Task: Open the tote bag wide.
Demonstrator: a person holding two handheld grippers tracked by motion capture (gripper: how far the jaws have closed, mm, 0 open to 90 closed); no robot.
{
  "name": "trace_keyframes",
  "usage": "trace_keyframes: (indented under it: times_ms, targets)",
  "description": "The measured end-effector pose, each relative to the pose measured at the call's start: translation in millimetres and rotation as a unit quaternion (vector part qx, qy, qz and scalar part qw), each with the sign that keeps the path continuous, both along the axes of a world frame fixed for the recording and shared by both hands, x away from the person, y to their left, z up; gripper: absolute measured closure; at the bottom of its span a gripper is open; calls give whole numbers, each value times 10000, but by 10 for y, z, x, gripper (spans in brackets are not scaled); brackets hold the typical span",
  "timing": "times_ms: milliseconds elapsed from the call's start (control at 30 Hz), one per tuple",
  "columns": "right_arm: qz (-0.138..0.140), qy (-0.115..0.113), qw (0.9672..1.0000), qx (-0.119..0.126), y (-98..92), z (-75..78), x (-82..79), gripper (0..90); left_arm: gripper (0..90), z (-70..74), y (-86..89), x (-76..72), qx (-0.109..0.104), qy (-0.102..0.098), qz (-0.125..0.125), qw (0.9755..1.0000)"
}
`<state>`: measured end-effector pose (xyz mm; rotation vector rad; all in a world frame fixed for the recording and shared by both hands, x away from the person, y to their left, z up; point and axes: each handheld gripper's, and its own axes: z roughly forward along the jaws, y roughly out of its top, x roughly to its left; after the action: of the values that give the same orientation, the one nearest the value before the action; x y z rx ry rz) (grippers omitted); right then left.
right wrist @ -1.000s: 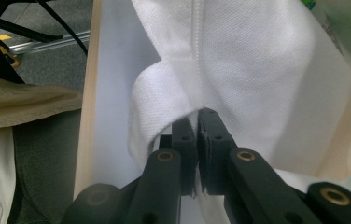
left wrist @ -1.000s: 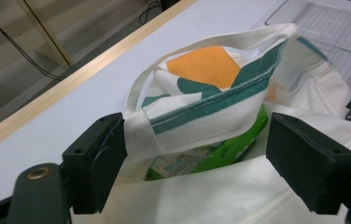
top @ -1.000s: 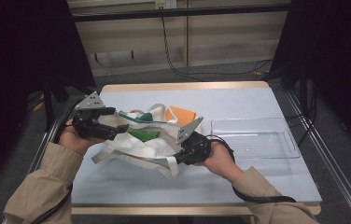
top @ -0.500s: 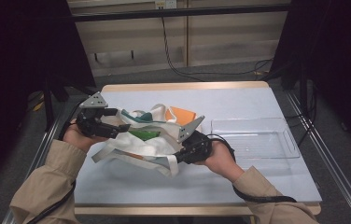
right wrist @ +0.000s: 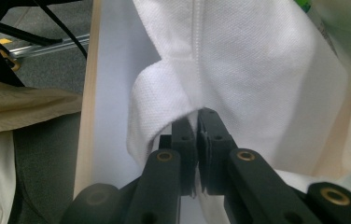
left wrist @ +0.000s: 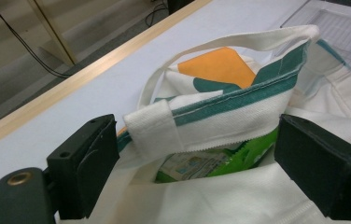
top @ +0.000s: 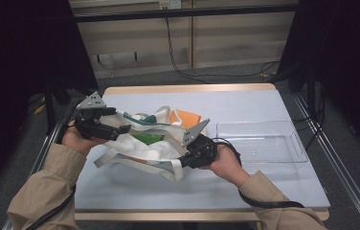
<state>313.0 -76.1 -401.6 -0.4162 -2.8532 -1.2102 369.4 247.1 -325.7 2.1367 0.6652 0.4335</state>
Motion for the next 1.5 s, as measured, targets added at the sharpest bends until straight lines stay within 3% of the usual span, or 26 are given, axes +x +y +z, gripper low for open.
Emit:
trace_keyframes:
  times_ms: [167, 267, 333, 500, 600, 733, 767, 833, 933, 1000, 1100, 1133, 1233, 1500]
  targets:
    - [22, 17, 10000, -9, 1, 2, 1, 862, 115, 3, 12, 21, -56, 13, 46, 10000]
    - [9, 21, 10000, -22, 1, 1, 4, 862, 105, 16, 22, 55, 23, -10, -5, 10000]
    - [9, 31, 10000, -11, 1, 1, 5, 862, 99, 23, 28, 86, -51, 44, 27, 10000]
    - [50, 33, 10000, -41, -2, -6, 8, 862, 91, 13, 15, 147, -10, 126, 16, 9999]
    - [5, 39, 10000, -23, -7, -6, 5, 862, 111, -32, -8, 162, -79, 298, -62, 9995]
    - [-13, 23, 10000, 11, -14, 7, 16, 862, 197, -82, -31, 160, -70, 475, -275, 9985]
    - [-24, 7, 10000, 12, -15, 9, 17, 863, 232, -87, -34, 157, -115, 589, -332, 9976]
    - [-47, 7, 10000, 23, -20, 16, 18, 863, 319, -87, -35, 158, -114, 632, -399, 9971]
    - [-60, -14, 10000, 31, -20, 23, 25, 864, 473, -102, -76, 140, 102, 752, -548, 9956]
    - [-79, -12, 10000, 40, -21, 27, 27, 864, 599, -114, -94, 129, 207, 797, -567, 9950]
    - [-79, 2, 9999, 66, -20, 17, 25, 865, 700, -126, -96, 137, 186, 847, -513, 9949]
    - [-69, 13, 10000, 51, -20, 10, 21, 865, 735, -127, -72, 159, 63, 860, -351, 9957]
    - [-52, 6, 10000, 57, -24, -12, 5, 864, 759, -121, -43, 207, -164, 982, -84, 9950]
    - [10, 41, 10000, 18, -17, -62, -19, 864, 769, -83, -57, 336, -237, 1040, 253, 9940]
